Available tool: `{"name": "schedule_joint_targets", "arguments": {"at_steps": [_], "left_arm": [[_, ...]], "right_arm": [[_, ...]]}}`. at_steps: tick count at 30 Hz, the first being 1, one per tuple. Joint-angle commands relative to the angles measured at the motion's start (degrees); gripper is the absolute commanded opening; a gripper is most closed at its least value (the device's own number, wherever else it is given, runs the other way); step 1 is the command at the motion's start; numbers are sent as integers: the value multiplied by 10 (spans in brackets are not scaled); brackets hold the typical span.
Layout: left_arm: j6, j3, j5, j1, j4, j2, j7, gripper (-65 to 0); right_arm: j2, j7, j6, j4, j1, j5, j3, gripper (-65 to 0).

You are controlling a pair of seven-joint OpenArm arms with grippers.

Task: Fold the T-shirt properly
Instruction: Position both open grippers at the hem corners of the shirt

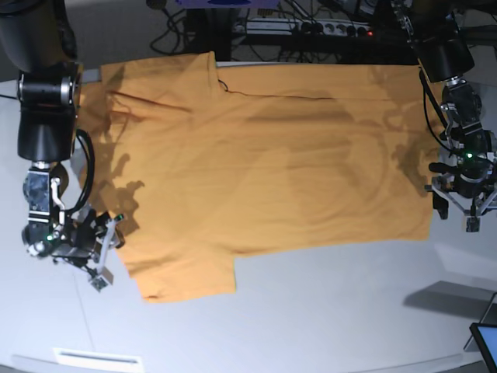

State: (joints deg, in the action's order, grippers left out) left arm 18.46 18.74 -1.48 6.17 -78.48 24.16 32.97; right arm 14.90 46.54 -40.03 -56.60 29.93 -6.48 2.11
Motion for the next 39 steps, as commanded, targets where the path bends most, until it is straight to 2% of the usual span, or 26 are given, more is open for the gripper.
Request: {"name": "schedule_joint_targets", "arguments": {"at_steps": [1, 24, 39], "left_arm": [[-4, 4, 0, 9, -10, 14, -15, -207], [-4, 4, 0, 4, -10, 14, -15, -207], [-4, 4, 0, 3, -10, 14, -15, -207]], "right_arm": [[6, -17, 0, -3, 23, -6, 1, -371], [6, -37, 0, 158, 85, -8, 2, -371], [-8, -17, 0, 159, 78, -8, 2, -382]]}}
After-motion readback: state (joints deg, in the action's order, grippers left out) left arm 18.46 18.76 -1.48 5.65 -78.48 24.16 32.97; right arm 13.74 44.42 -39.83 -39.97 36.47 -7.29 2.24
